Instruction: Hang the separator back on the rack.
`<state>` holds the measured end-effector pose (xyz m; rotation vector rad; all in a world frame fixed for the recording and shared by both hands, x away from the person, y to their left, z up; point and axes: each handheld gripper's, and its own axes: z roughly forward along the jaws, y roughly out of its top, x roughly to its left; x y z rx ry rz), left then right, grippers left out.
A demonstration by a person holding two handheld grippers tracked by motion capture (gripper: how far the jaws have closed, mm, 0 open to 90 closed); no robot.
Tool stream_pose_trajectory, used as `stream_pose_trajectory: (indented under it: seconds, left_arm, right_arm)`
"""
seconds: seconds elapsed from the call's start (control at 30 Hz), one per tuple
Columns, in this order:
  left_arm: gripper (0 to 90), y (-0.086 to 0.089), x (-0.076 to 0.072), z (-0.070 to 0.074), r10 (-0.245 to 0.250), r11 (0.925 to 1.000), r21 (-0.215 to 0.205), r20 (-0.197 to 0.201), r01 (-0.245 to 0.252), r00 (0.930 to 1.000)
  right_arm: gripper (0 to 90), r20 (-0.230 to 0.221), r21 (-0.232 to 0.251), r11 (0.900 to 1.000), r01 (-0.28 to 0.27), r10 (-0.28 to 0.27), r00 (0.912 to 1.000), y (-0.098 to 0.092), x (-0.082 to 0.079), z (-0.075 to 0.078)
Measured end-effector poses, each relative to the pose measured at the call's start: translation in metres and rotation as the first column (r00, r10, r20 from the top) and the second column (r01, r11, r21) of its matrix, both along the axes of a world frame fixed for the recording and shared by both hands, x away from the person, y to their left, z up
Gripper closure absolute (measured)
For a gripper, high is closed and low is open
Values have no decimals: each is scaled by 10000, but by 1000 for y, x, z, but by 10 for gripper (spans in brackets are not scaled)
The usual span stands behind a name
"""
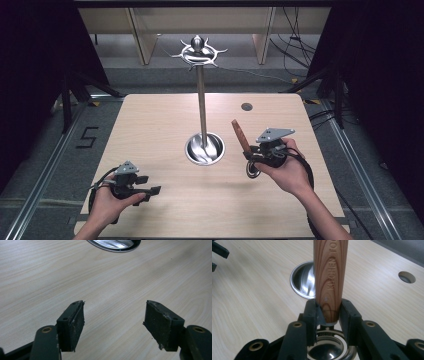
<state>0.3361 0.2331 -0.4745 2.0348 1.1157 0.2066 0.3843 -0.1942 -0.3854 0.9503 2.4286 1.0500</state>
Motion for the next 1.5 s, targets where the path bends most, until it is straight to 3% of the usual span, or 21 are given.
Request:
stream_pose_trajectory:
  seconds: [0.07,0.13,0.2,0.33,0.37,0.47,0.57,0.63,0.67,0.73,0.87,0.9,1.03,1.4,1.47,1.5]
  left_arm:
    - [313,0,0,0,14,10000,11,7,-14,10000]
    - [314,0,0,0,11,10000,5,1,-11,10000]
    - [314,0,0,0,11,10000,3,1,-11,10000]
    - [314,-1,0,0,69,10000,42,16,-69,10000]
    - [314,0,0,-1,6,10000,9,-9,-6,10000]
    - [314,0,0,-1,-19,10000,-6,-15,19,10000]
    - [314,-1,1,0,-30,10000,-3,-2,30,10000]
    - [314,-1,1,-1,-4,10000,-7,13,4,10000]
    - [313,-1,1,-1,25,10000,59,12,-25,10000]
    - [314,-1,1,-1,-17,10000,-4,14,17,10000]
    - [314,-1,1,0,41,10000,-28,57,-41,10000]
    - [314,-1,2,-1,59,10000,-17,47,-59,10000]
    - [314,0,1,1,101,9999,-54,99,-101,9999]
    - [314,1,1,0,164,9998,-82,89,-163,9998]
    - [314,2,1,1,185,9998,-108,107,-184,9998]
    - [314,2,1,1,158,9998,-156,79,-157,9998]
  right_arm:
    - [698,220,68,10000,0,-2,9998,-1,1,1]
    - [699,-11,102,9999,50,-49,10000,-1,0,3]
    - [699,359,198,9998,59,-66,9993,-1,1,3]
    - [699,242,391,9990,232,-242,9994,-1,-1,6]
    - [699,546,345,9994,61,-80,9985,-1,1,6]
    - [699,328,409,9990,157,-171,9993,-1,0,9]
    - [699,600,485,9987,160,-189,9980,-1,1,10]
    - [699,363,603,9978,270,-292,9989,0,0,13]
    - [699,581,587,9982,142,-176,9982,-1,2,13]
    - [699,303,709,9970,316,-339,9990,0,-1,15]
    - [699,492,852,9959,296,-339,9982,-1,0,18]
    - [699,769,952,9949,336,-410,9962,-1,1,18]
    - [699,472,1057,9936,409,-461,9978,-1,0,22]
    - [699,593,1260,9910,454,-532,9968,-1,2,31]
    - [699,822,1288,9909,395,-504,9953,-1,3,32]
    - [699,693,1307,9906,392,-485,9964,0,3,33]
